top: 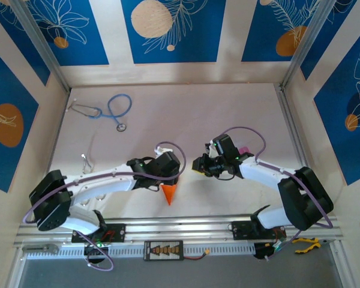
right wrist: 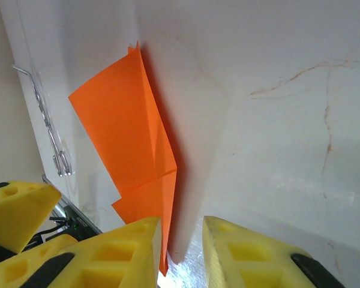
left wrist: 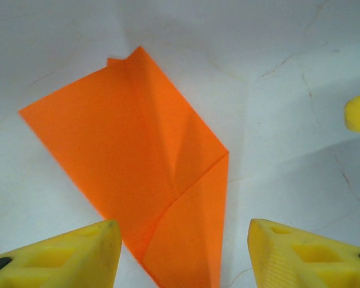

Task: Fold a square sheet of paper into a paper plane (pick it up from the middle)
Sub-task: Move a paper plane to the center of the table.

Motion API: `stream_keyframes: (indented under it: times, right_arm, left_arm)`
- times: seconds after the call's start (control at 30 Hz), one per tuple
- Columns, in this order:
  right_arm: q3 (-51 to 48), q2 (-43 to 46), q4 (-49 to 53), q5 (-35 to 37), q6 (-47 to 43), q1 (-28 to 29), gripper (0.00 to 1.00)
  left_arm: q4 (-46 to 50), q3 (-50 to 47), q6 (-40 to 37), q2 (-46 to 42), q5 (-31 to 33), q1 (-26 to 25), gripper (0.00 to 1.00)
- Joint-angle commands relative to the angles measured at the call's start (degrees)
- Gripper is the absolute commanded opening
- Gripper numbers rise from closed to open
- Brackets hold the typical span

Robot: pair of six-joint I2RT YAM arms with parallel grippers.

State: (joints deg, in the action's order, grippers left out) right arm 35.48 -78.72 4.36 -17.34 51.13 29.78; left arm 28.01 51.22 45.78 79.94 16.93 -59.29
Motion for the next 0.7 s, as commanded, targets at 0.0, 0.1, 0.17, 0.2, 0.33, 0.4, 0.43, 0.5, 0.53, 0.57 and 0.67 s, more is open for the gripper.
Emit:
stream_keyframes:
  times: [0.0, 0.1, 0.17, 0.2, 0.33, 0.4, 0.43, 0.5, 0.53, 0.57, 0.67]
  right_arm:
    - [0.2, 1.0, -0.6, -2.7, -0.5, 0.9, 0.26]
    - [1.8, -0.9, -0.1, -2.7, -0.9, 2.7, 0.26]
    - [2.6, -2.7, -0.1, -2.7, -0.8, 3.9, 0.26]
    - [3.0, -3.7, -0.4, -2.7, -0.6, 4.5, 0.26]
    - [4.6, -7.6, -0.8, -2.2, 0.3, 6.5, 0.26]
    - [5.1, -9.5, -1.3, -2.3, 0.6, 7.1, 0.26]
    - [5.3, -10.3, -1.8, -2.6, 0.8, 7.4, 0.27]
    - [6.0, -12.0, -2.7, -3.4, 0.9, 7.9, 0.27]
    - [6.5, -12.7, -2.7, -3.5, 0.8, 8.1, 0.27]
    - [7.0, -13.5, -2.6, -3.5, 0.7, 8.4, 0.27]
    - [7.9, -15.4, -3.3, -4.2, 0.8, 8.8, 0.27]
  left_arm:
    - [1.2, -3.6, 2.6, -3.3, 1.5, 1.0, 0.6]
    - [-1.3, -7.3, 4.2, -5.3, -1.4, 3.0, 0.61]
    - [-3.6, -9.4, 4.6, -6.1, -3.7, 3.9, 0.61]
    - [-4.6, -10.3, 5.0, -6.4, -4.9, 4.4, 0.6]
    - [-6.3, -12.6, 5.4, -6.8, -7.1, 6.2, 0.6]
    - [-7.8, -13.9, 5.4, -7.1, -9.0, 7.7, 0.57]
    - [-8.4, -14.4, 5.4, -7.3, -9.7, 8.3, 0.57]
    - [-10.9, -15.5, 5.1, -7.5, -12.0, 9.7, 0.56]
    - [-12.0, -15.9, 5.0, -7.5, -13.2, 10.4, 0.56]
    - [-12.9, -16.4, 5.1, -7.4, -14.2, 11.0, 0.55]
    - [-15.3, -17.2, 5.2, -7.3, -15.9, 12.4, 0.55]
